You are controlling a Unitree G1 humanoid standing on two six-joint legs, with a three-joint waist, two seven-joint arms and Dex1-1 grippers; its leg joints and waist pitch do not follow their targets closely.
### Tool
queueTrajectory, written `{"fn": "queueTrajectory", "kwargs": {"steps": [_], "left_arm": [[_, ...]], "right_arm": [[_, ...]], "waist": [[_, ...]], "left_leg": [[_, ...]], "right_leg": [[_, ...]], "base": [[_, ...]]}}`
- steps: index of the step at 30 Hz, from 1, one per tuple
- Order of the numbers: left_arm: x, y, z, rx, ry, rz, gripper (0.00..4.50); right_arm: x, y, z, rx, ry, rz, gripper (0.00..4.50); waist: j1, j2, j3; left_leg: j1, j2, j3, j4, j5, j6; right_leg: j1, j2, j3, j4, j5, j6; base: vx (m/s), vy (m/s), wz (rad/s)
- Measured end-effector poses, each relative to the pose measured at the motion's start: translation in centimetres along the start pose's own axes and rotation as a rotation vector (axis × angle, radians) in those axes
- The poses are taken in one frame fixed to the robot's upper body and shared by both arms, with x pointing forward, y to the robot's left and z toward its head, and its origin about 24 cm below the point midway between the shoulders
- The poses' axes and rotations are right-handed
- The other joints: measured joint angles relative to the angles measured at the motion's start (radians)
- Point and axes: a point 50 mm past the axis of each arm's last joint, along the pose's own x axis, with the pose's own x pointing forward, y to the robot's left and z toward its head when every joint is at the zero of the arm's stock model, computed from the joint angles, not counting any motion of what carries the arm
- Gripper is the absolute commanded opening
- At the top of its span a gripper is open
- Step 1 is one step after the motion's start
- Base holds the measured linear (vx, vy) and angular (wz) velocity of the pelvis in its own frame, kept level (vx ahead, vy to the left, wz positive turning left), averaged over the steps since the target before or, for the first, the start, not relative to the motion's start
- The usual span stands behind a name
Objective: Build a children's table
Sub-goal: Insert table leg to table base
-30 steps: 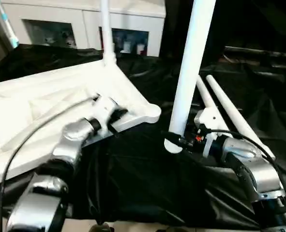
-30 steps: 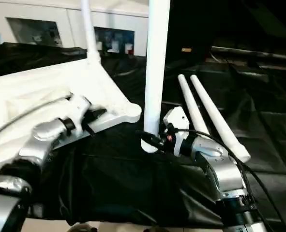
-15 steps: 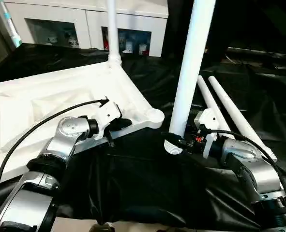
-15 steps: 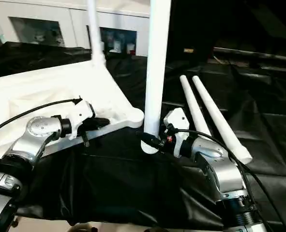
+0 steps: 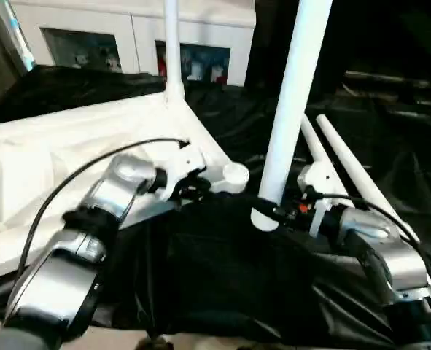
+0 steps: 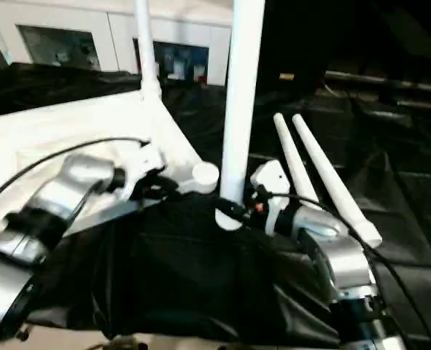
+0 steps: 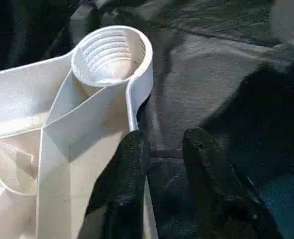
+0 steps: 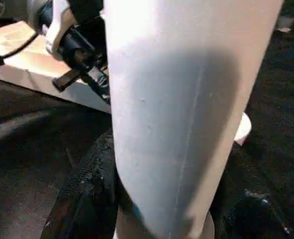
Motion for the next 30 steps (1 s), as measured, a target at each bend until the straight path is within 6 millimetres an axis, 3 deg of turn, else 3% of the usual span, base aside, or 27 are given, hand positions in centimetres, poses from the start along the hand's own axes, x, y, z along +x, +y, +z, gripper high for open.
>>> {"fn": "queueTrajectory", "kwargs": {"steps": [3, 15, 22, 30], "left_arm": [[0.4, 0.3, 0.4, -0.024, 0.014, 0.029, 1.9], [-0.2, 1.7, 1.2, -0.089, -0.003, 0.139, 1.9], [1.0, 1.3, 0.3, -0.182, 0.017, 0.153, 1.9], [1.3, 1.0, -1.3, -0.245, 0.074, 0.155, 1.11]], "right_arm": [[-0.6, 0.1, 0.0, 0.0, -0.009, -0.025, 1.91], [-1.5, 0.1, -0.3, 0.036, -0.027, -0.07, 1.91], [-1.6, 0.0, -0.3, 0.037, -0.028, -0.088, 1.91], [-1.7, 0.0, -0.3, 0.039, -0.027, -0.09, 1.91]], "waist": [[0.002, 0.005, 0.001], [0.003, 0.019, 0.004], [0.003, 0.022, 0.004], [0.003, 0.025, 0.006]], "left_leg": [[0.0, 0.0, 0.0, 0.0, 0.0, 0.0], [-0.001, 0.0, -0.001, 0.0, 0.0, 0.0], [-0.003, 0.0, -0.001, 0.0, 0.0, 0.003], [-0.003, 0.0, -0.002, 0.0, 0.0, 0.004]], "right_leg": [[0.0, 0.0, 0.0, 0.0, 0.0, 0.0], [0.0, 0.0, -0.001, -0.002, 0.0, 0.0], [0.0, 0.0, -0.002, -0.005, 0.0, 0.0], [0.0, 0.0, -0.003, -0.005, 0.0, 0.0]], "base": [[0.0, 0.0, 0.0], [0.0, 0.0, 0.0], [0.0, 0.0, 0.0], [0.0, 0.0, 0.0]]}}
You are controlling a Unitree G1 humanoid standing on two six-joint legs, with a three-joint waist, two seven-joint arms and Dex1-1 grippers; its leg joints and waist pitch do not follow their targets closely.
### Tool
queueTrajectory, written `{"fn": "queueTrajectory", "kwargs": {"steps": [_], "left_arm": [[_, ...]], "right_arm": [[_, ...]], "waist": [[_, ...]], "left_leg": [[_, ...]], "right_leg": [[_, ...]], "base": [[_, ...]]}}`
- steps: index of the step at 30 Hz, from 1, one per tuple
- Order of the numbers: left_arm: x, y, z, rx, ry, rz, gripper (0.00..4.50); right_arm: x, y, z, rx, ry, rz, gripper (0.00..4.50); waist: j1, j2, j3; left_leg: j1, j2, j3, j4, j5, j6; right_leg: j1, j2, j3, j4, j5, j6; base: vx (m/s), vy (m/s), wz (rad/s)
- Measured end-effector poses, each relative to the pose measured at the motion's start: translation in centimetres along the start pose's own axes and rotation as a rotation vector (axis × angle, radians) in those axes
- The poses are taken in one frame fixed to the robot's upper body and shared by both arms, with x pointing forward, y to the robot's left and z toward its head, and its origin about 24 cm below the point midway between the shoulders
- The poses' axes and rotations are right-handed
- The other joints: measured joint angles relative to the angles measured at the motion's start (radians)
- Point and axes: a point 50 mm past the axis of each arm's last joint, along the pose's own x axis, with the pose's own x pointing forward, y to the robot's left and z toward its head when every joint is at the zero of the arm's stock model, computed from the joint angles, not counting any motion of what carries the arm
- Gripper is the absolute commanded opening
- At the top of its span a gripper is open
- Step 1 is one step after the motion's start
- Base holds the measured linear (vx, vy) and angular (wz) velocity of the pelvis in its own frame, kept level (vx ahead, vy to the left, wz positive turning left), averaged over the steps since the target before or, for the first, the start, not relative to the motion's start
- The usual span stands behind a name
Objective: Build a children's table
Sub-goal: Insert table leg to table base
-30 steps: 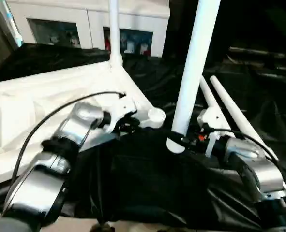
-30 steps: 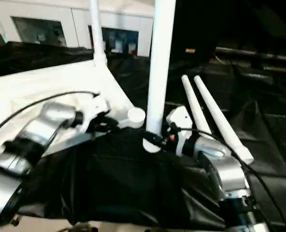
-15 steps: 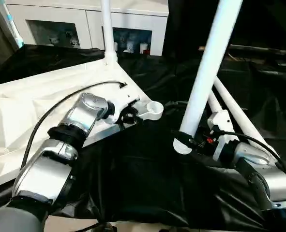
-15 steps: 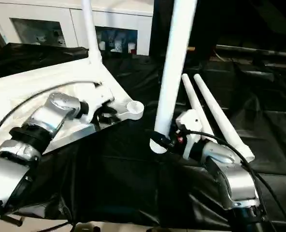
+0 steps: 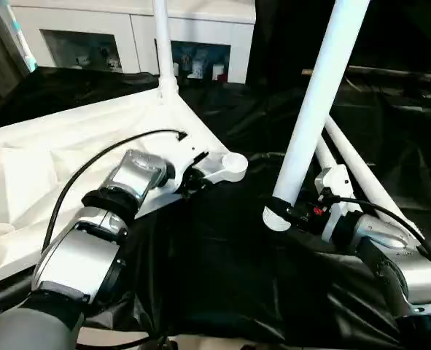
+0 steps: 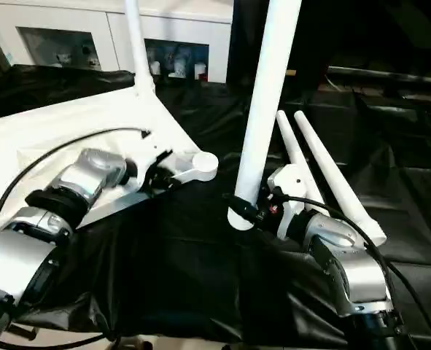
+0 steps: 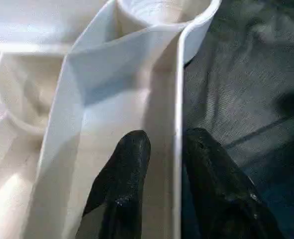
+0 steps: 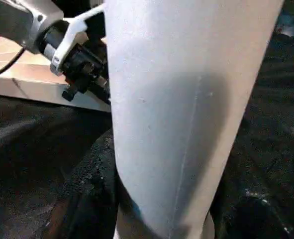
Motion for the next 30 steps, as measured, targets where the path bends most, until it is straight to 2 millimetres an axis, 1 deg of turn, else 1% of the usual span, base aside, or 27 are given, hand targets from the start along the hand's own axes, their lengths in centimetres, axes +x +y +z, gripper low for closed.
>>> {"fn": "queueTrajectory", "kwargs": {"steps": [3, 4, 7, 10, 13, 14, 19, 21, 22, 23, 25, 26, 27, 29, 30], "left_arm": [[-0.1, 0.1, 0.0, 0.006, 0.003, 0.005, 1.07], [-0.1, 0.1, 0.0, 0.008, 0.004, 0.006, 0.69], [-0.1, 0.1, 0.0, 0.018, 0.006, -0.008, 0.63], [-0.4, 0.3, -0.1, 0.026, 0.004, -0.021, 0.24], [-0.5, 0.3, -0.1, 0.028, 0.001, -0.039, 0.18], [-0.6, 0.3, -0.2, 0.023, -0.003, -0.044, 0.09], [-1.3, 0.4, -1.2, 0.02, -0.041, -0.094, 0.09], [-1.6, 0.4, -1.6, 0.032, -0.045, -0.121, 0.09], [-2.3, 0.4, -2.3, 0.057, -0.058, -0.161, 0.09], [-2.5, 0.1, -2.8, 0.061, -0.064, -0.201, 0.09], [-3.3, -0.3, -3.6, 0.103, -0.066, -0.271, 0.09], [-3.5, -0.6, -3.8, 0.115, -0.064, -0.298, 0.09], [-3.6, -0.8, -3.9, 0.133, -0.064, -0.312, 0.09], [-3.9, -1.2, -4.3, 0.17, -0.067, -0.319, 0.09], [-3.9, -1.4, -4.2, 0.186, -0.068, -0.324, 0.09]], "right_arm": [[0.0, 0.0, 0.0, 0.0, 0.0, 0.0, 1.91], [0.0, 0.0, 0.0, 0.0, 0.0, 0.0, 1.91], [0.0, 0.0, 0.0, 0.0, 0.0, 0.0, 1.91], [0.0, 0.0, 0.0, 0.0, 0.0, 0.0, 1.91], [0.0, 0.0, 0.0, -0.001, 0.0, 0.0, 1.91], [0.0, 0.0, 0.0, -0.001, 0.0, 0.001, 1.91], [0.1, 0.0, 0.1, -0.002, -0.001, 0.005, 1.91], [0.1, 0.0, 0.1, -0.002, -0.002, 0.005, 1.91], [0.4, 0.2, 0.2, -0.004, -0.008, 0.017, 1.91], [0.4, 0.2, 0.2, -0.004, -0.007, 0.016, 1.91], [0.5, 0.2, 0.3, -0.006, -0.008, 0.019, 1.91], [0.5, 0.2, 0.3, -0.007, -0.008, 0.019, 1.91], [0.7, 0.1, 0.4, -0.006, -0.012, 0.019, 1.91], [1.7, -0.1, 0.9, 0.004, -0.035, 0.007, 1.91], [1.9, -0.1, 1.1, 0.001, -0.041, 0.006, 1.91]], "waist": [[-0.001, 0.0, 0.0], [-0.001, 0.0, 0.0], [-0.002, 0.0, 0.0], [-0.004, 0.0, 0.0], [-0.003, 0.0, 0.0], [-0.004, 0.0, 0.0], [-0.008, 0.0, 0.0], [-0.008, 0.003, -0.001], [-0.012, 0.005, -0.002], [-0.011, 0.006, -0.003], [-0.007, 0.007, -0.003], [-0.002, 0.007, -0.003], [0.001, 0.008, -0.004], [0.0, 0.008, -0.004], [0.003, 0.008, -0.004]], "left_leg": [[0.0, 0.0, 0.0, 0.0, 0.0, 0.0], [0.0, 0.0, 0.0, 0.0, 0.0, 0.0], [0.0, 0.0, 0.0, 0.0, 0.0, 0.0], [0.0, 0.0, 0.0, 0.0, 0.0, 0.0], [0.0, 0.0, 0.0, 0.0, 0.0, 0.0], [0.0, 0.0, 0.0, 0.0, 0.0, 0.0], [0.0, 0.0, 0.0, -0.004, 0.0, 0.0], [0.0, 0.0, 0.0, -0.007, 0.0, 0.0], [0.001, 0.0, 0.001, -0.009, 0.001, 0.0], [0.0, 0.0, 0.002, -0.011, 0.001, 0.0], [0.002, 0.0, 0.002, -0.014, 0.002, -0.002], [0.003, 0.0, 0.002, -0.014, 0.002, -0.002], [0.003, 0.0, 0.002, -0.014, 0.002, -0.002], [0.003, 0.0, 0.003, -0.014, 0.002, -0.002], [0.003, 0.0, 0.003, -0.014, 0.004, -0.001]], "right_leg": [[0.0, 0.0, 0.0, 0.0, 0.0, 0.0], [0.0, 0.0, 0.0, 0.0, 0.0, 0.0], [0.0, 0.0, 0.0, 0.0, 0.0, 0.0], [0.0, 0.0, 0.0, 0.0, 0.0, 0.0], [0.0, 0.0, 0.0, 0.0, 0.0, 0.0], [0.0, 0.0, 0.0, 0.0, 0.0, 0.0], [0.0, 0.0, -0.001, -0.003, 0.0, 0.0], [0.0, 0.0, -0.001, -0.004, 0.0, 0.0], [0.0, 0.0, -0.001, -0.005, 0.0, 0.0], [0.001, 0.0, -0.001, -0.006, 0.0, 0.0], [0.001, 0.0, -0.001, -0.006, -0.001, -0.001], [0.001, 0.0, -0.002, -0.006, -0.001, -0.001], [0.001, 0.0, -0.002, -0.006, -0.001, -0.001], [0.001, -0.001, -0.002, -0.005, -0.001, -0.001], [0.001, -0.002, -0.003, -0.006, -0.001, -0.001]], "base": [[0.0, 0.0, 0.0], [0.0, 0.0, 0.0], [0.0, 0.0, 0.0], [0.0, 0.0, 0.0], [0.0, 0.0, 0.0], [0.0, 0.0, 0.0], [0.0, 0.0, 0.0], [0.0, 0.0, 0.0], [0.0, 0.0, 0.0], [0.0, 0.0, 0.0], [0.0, 0.0, 0.0], [0.0, 0.0, 0.0], [0.0, 0.0, 0.0], [0.0, 0.0, 0.0], [0.0, 0.0, 0.0]]}}
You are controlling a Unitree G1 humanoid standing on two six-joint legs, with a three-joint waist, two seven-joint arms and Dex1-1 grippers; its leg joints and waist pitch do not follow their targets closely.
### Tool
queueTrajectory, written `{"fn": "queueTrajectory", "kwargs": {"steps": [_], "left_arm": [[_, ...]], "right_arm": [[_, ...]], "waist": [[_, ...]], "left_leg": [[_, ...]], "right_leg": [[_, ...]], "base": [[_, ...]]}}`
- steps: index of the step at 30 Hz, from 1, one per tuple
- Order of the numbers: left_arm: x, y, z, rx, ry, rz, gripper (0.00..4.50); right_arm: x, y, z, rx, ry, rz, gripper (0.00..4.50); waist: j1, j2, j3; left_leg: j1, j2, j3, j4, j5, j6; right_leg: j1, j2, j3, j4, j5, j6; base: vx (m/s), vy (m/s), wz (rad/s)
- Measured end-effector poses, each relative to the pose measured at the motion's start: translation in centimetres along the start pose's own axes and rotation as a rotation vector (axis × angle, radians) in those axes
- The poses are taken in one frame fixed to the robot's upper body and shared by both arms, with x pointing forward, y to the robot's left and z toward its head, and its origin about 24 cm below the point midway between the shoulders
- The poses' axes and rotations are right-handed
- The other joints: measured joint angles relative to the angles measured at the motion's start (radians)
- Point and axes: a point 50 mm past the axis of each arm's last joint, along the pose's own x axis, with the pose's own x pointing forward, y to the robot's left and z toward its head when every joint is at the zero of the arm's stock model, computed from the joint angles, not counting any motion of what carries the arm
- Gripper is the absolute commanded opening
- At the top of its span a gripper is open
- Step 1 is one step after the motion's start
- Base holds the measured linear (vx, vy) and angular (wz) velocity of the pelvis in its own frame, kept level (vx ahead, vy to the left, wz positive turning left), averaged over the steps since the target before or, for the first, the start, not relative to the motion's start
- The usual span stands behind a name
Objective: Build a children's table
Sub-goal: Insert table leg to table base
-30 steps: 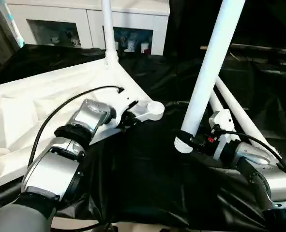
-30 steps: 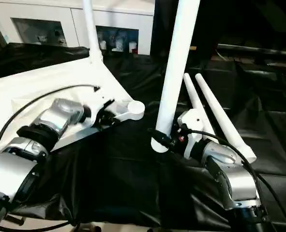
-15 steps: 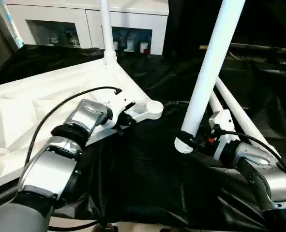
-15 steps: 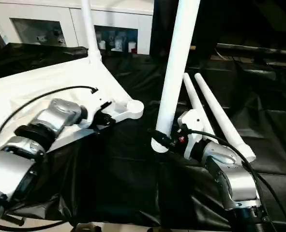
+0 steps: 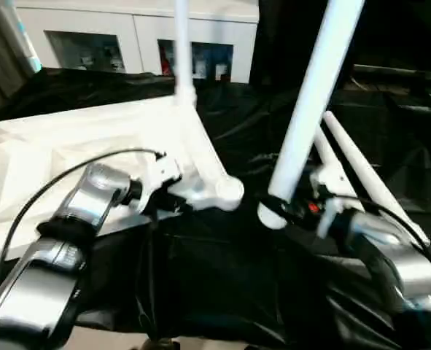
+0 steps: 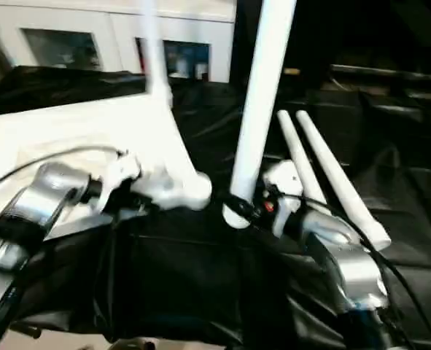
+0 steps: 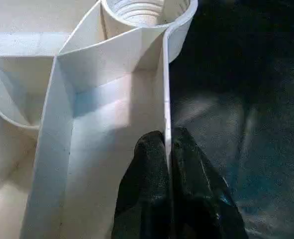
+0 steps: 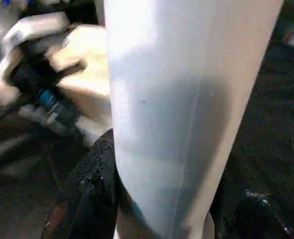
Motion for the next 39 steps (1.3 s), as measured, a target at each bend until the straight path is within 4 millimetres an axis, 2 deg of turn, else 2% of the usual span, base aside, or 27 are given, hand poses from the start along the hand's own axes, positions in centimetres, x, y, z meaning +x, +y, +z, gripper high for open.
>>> {"fn": "queueTrajectory", "kwargs": {"steps": [5, 6, 12, 20, 27, 34, 39], "left_arm": [[0.0, -0.4, -0.1, 0.029, -0.005, 0.001, 0.09], [-0.1, -0.4, -0.1, 0.032, -0.005, 0.002, 0.46], [0.0, -0.7, 0.2, 0.027, -0.06, 0.003, 0.9], [-0.2, -0.9, 0.1, 0.002, -0.092, 0.011, 0.9], [-0.8, -0.9, -0.4, -0.037, -0.1, 0.022, 0.9], [-1.2, -0.8, -0.6, -0.046, -0.095, 0.029, 0.15], [-1.5, -1.0, -0.7, -0.051, -0.087, 0.024, 0.04]], "right_arm": [[0.9, 0.4, 0.1, -0.011, 0.007, 0.026, 1.91], [1.0, 0.4, -0.1, -0.012, 0.015, 0.032, 1.91], [1.2, 0.6, -0.4, -0.001, 0.025, 0.041, 1.91], [1.8, 0.4, 0.2, -0.011, 0.012, 0.053, 1.91], [2.2, 0.6, 0.5, -0.006, -0.002, 0.06, 1.91], [2.6, 0.7, 0.4, 0.0, -0.001, 0.07, 1.91], [2.7, 0.7, 0.7, -0.005, -0.004, 0.084, 1.91]], "waist": [[0.002, 0.001, 0.0], [0.001, 0.001, 0.0], [0.003, -0.006, 0.001], [-0.003, -0.016, 0.003], [-0.016, -0.017, 0.002], [-0.018, -0.017, 0.002], [-0.017, -0.018, 0.002]], "left_leg": [[0.0, 0.0, 0.001, 0.0, 0.001, -0.001], [-0.001, 0.0, 0.001, -0.001, 0.001, -0.001], [-0.001, 0.0, 0.001, -0.001, 0.001, -0.001], [-0.002, 0.0, 0.001, -0.001, 0.004, 0.004], [-0.002, 0.001, 0.001, -0.001, 0.004, 0.004], [-0.002, 0.001, 0.001, -0.001, 0.004, 0.004], [-0.002, 0.001, 0.001, -0.001, 0.005, 0.004]], "right_leg": [[0.0, -0.001, 0.0, 0.0, 0.0, 0.0], [0.0, -0.001, 0.0, 0.0, 0.0, 0.0], [-0.001, -0.001, -0.001, -0.001, 0.0, 0.0], [-0.002, 0.0, -0.001, -0.001, 0.0, 0.0], [-0.001, 0.0, -0.001, 0.0, 0.0, 0.0], [-0.002, 0.0, -0.001, 0.0, 0.0, 0.0], [-0.002, 0.0, -0.001, 0.0, 0.0, 0.0]], "base": [[0.0, 0.0, 0.0], [0.0, 0.0, 0.0], [0.0, 0.0, 0.0], [0.0, 0.0, 0.0], [0.0, 0.0, 0.0], [0.0, 0.0, 0.0], [0.0, 0.0, 0.0]]}}
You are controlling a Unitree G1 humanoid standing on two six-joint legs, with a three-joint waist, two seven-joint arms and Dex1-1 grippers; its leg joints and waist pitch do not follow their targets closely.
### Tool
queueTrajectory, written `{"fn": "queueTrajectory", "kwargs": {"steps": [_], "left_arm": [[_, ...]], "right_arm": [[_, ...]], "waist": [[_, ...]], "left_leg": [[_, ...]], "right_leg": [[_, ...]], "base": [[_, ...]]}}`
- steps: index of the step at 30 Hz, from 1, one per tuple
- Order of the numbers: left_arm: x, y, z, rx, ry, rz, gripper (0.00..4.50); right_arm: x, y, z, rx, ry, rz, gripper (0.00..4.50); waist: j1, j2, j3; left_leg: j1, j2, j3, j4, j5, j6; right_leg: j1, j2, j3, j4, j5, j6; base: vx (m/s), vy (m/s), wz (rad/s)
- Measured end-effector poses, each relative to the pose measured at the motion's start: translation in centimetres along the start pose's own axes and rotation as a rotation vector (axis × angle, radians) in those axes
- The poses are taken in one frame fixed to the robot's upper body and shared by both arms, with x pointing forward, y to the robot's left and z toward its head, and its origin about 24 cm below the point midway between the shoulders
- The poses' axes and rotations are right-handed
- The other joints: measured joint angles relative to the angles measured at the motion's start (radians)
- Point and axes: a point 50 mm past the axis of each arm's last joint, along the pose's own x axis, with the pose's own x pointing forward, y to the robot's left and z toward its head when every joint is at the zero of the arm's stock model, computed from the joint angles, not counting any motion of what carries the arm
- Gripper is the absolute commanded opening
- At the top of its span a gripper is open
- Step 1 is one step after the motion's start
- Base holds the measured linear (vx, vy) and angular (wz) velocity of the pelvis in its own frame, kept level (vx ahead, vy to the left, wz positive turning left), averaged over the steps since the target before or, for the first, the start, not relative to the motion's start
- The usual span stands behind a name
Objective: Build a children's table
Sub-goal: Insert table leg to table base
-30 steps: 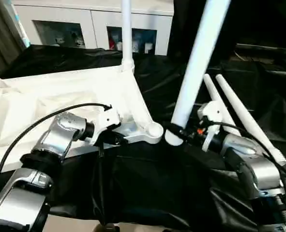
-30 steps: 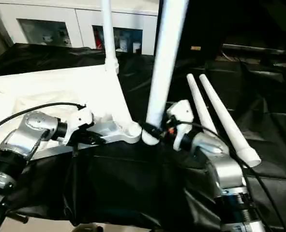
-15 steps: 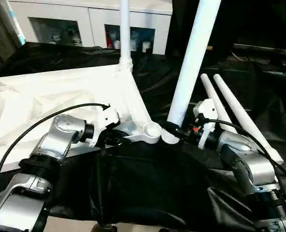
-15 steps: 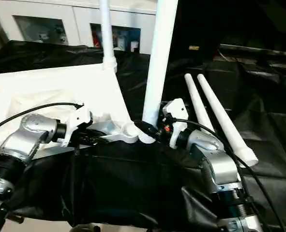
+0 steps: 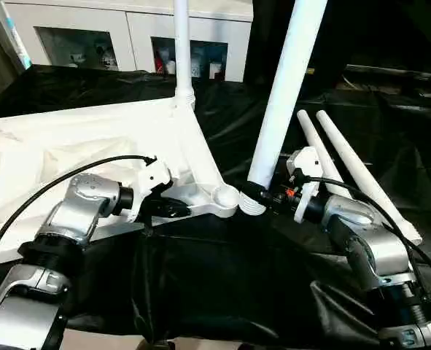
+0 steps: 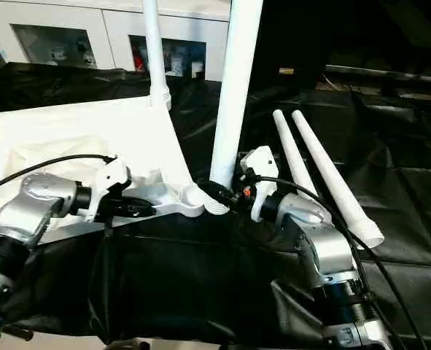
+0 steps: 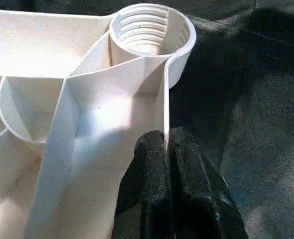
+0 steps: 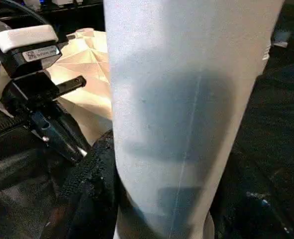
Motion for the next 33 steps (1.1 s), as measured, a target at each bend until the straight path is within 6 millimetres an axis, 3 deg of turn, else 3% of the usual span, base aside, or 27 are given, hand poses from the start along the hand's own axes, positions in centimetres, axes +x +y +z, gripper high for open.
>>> {"fn": "queueTrajectory", "kwargs": {"steps": [6, 13, 15, 18, 33], "left_arm": [[-0.1, -0.2, -0.1, 0.009, 0.008, -0.001, 0.04], [0.3, -0.6, 0.3, 0.09, 0.043, 0.005, 0.04], [0.5, -0.6, 0.3, 0.094, 0.042, 0.011, 0.46], [0.7, -0.6, 0.3, 0.074, 0.038, 0.015, 0.6], [-0.2, -0.4, -0.1, 0.027, 0.041, 0.007, 0.6]], "right_arm": [[0.6, -0.2, 0.8, -0.012, -0.013, 0.013, 1.91], [1.7, -0.5, 0.4, 0.012, 0.016, 0.012, 1.91], [1.8, -0.4, 0.2, 0.014, 0.024, 0.02, 1.91], [1.8, -0.3, -0.2, 0.024, 0.039, 0.026, 1.91], [2.0, -0.1, -0.2, 0.029, 0.034, 0.049, 1.91]], "waist": [[0.0, -0.002, -0.001], [0.003, -0.009, -0.003], [0.005, -0.01, -0.003], [0.006, -0.016, -0.005], [0.0, -0.02, -0.006]], "left_leg": [[0.0, 0.0, 0.0, 0.0, 0.001, 0.0], [0.0, 0.0, 0.0, 0.0, 0.001, 0.0], [0.0, 0.0, 0.0, 0.0, 0.001, 0.001], [0.0, 0.0, 0.0, 0.0, 0.003, 0.0], [0.0, 0.001, 0.0, 0.0, 0.003, 0.0]], "right_leg": [[0.0, 0.0, 0.0, 0.0, 0.0, 0.0], [0.0, 0.0, -0.001, 0.0, 0.0, 0.0], [0.001, 0.0, -0.001, 0.0, 0.0, 0.0], [0.001, -0.001, -0.001, 0.001, 0.001, 0.0], [0.001, 0.0, -0.002, 0.001, 0.001, 0.0]], "base": [[0.0, 0.0, 0.0], [0.0, 0.0, 0.0], [0.0, 0.0, 0.0], [0.0, 0.0, 0.0], [0.0, 0.0, 0.0]]}}
